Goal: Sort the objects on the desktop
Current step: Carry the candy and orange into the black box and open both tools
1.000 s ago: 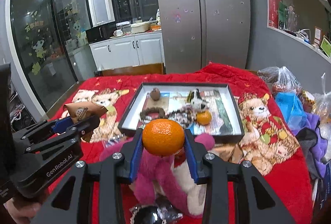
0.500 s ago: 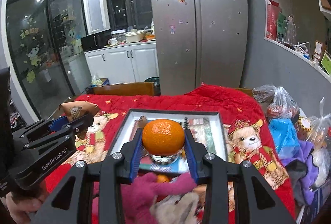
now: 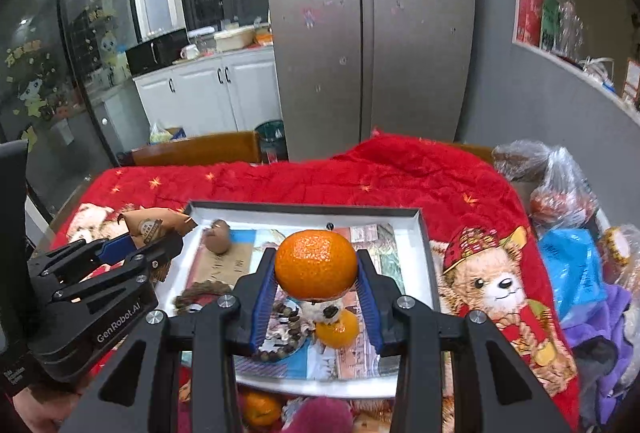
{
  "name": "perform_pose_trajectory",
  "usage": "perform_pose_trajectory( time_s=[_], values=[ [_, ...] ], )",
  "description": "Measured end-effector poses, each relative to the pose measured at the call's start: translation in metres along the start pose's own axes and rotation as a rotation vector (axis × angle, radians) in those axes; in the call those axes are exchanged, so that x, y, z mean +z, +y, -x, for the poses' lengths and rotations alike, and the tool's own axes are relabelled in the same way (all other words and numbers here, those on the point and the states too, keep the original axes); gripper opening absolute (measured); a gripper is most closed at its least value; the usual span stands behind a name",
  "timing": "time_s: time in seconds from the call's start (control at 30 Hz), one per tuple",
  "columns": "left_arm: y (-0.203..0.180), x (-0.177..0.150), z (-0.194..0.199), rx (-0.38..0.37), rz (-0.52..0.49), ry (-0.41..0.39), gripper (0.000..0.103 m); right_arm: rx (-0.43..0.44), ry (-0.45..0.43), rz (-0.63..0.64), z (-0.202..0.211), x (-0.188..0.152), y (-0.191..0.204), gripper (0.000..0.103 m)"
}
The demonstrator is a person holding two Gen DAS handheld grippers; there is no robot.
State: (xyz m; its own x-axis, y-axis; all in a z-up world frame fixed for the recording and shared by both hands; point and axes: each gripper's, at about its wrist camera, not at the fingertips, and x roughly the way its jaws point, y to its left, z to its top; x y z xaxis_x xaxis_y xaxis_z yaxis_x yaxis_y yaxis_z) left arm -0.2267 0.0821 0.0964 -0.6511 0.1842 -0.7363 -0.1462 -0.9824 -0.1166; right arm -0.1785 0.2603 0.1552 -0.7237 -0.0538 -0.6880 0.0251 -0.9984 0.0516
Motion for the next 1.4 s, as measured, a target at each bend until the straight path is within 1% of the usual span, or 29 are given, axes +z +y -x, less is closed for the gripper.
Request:
perform_pose_trajectory(
  time_s=[0.13, 0.17, 0.27, 0.47, 0.57, 0.7, 0.77, 0.8, 0.83, 0.87, 0.9, 0.93, 0.97, 1.1, 1.4],
  values=[
    [0.000, -0.006, -0.020, 0.010, -0.040, 0.034, 0.032, 0.005, 0.058, -0.013, -0.032, -0.010, -0.008, 0.038],
    [0.000, -0.007, -0.022, 0.014, -0.044, 0.033, 0.032, 0.002, 0.082, -0.010, -0.041, -0.011, -0.008, 0.038],
    [0.005, -0.007, -0.029, 0.018, -0.040, 0.040, 0.032, -0.007, 0.106, -0.002, -0.056, -0.012, -0.009, 0.039],
    [0.013, -0.007, -0.039, 0.003, -0.018, 0.070, 0.032, 0.009, 0.126, 0.011, -0.070, -0.010, -0.005, 0.039],
    [0.010, -0.007, -0.039, 0.015, -0.035, 0.068, 0.032, 0.010, 0.128, 0.016, -0.073, -0.009, -0.002, 0.039],
    [0.005, -0.008, -0.039, 0.033, -0.055, 0.069, 0.035, 0.008, 0.130, 0.022, -0.074, -0.009, -0.001, 0.039],
    [0.004, -0.008, -0.039, 0.035, -0.064, 0.074, 0.039, 0.011, 0.129, 0.016, -0.074, -0.009, -0.003, 0.039],
    [0.003, -0.008, -0.038, 0.035, -0.070, 0.071, 0.045, 0.009, 0.128, 0.017, -0.073, -0.008, -0.004, 0.040],
    [0.002, -0.007, -0.037, 0.030, -0.077, 0.064, 0.055, 0.006, 0.131, 0.018, -0.073, -0.008, -0.004, 0.041],
    [0.000, -0.007, -0.036, 0.028, -0.083, 0.061, 0.061, 0.000, 0.132, 0.013, -0.073, -0.007, -0.005, 0.050],
    [-0.001, -0.007, -0.034, 0.031, -0.092, 0.056, 0.071, -0.004, 0.131, 0.011, -0.072, -0.007, -0.006, 0.061],
    [-0.001, -0.007, -0.034, 0.043, -0.097, 0.053, 0.073, -0.007, 0.126, 0.014, -0.071, -0.006, -0.006, 0.064],
    [-0.002, -0.006, -0.033, 0.051, -0.100, 0.054, 0.074, -0.011, 0.114, 0.023, -0.068, -0.006, -0.005, 0.065],
    [-0.001, -0.006, -0.034, 0.047, -0.089, 0.061, 0.078, -0.015, 0.109, 0.025, -0.065, -0.004, -0.006, 0.065],
    [-0.002, -0.007, -0.032, 0.052, -0.098, 0.059, 0.078, -0.007, 0.116, 0.011, -0.065, -0.004, -0.009, 0.066]
  ],
)
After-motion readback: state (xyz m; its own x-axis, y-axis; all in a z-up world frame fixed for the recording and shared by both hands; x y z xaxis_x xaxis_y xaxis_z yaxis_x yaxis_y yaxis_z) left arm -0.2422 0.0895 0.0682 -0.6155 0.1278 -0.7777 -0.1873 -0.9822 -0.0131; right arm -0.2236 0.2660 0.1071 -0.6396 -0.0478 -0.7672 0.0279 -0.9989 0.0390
